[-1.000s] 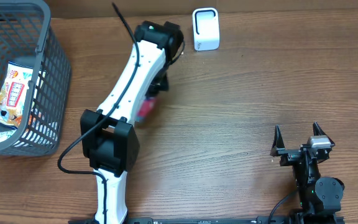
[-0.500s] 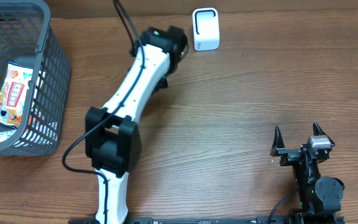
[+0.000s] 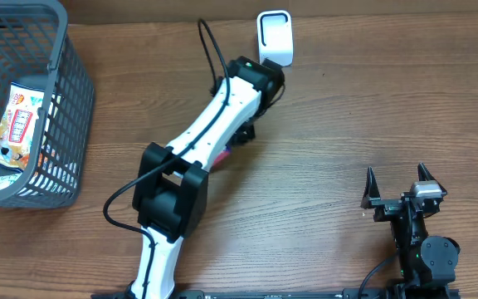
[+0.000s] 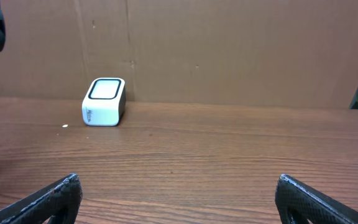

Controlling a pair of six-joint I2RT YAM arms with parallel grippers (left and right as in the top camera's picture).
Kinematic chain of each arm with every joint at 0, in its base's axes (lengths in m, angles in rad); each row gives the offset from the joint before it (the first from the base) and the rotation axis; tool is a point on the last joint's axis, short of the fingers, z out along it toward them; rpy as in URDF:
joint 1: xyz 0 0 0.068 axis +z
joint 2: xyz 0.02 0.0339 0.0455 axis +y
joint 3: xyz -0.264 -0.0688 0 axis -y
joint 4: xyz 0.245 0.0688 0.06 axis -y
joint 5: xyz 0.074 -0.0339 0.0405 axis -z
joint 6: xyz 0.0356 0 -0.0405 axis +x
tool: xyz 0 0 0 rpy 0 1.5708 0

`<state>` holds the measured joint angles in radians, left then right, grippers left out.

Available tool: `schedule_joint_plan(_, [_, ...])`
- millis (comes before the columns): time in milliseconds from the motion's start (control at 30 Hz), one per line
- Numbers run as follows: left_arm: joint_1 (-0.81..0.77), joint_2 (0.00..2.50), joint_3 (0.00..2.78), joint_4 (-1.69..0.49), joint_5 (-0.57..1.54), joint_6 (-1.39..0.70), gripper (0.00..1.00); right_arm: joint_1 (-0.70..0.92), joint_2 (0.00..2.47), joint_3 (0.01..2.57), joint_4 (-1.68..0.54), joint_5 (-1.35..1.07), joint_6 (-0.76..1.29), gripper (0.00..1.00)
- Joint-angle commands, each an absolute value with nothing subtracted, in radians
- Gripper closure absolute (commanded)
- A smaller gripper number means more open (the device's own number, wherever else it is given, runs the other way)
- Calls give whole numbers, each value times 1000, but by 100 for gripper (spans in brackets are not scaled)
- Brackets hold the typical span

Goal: Scan the item barcode

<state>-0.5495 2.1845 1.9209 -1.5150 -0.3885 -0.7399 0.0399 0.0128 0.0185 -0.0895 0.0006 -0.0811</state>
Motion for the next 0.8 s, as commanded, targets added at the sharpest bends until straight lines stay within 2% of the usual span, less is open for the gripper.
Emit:
schedule_joint_plan(0, [-570, 2184, 1935, -1518, -319, -719, 42, 39, 3, 8, -84, 6, -76, 0])
schedule_joint_plan(100, [-566, 2184, 2006, -1551, -274, -701, 34, 39, 3, 8, -84, 6, -76, 0])
schedule_joint_plan(367, [-495, 2182, 2263, -1578, -183, -604, 37, 39, 3, 8, -84, 6, -76, 0])
schedule_joint_plan(533, [-460, 2183, 2233, -1590, -181, -605, 56, 39, 3, 8, -84, 6, -76, 0])
schedule_joint_plan(700, [-461, 2183, 2091, -1553, -163, -605, 87, 39, 3, 8, -84, 6, -76, 0])
schedule_joint_plan(767, [-461, 2183, 2016, -1506, -110, -605, 89, 39, 3, 8, -84, 6, -76, 0])
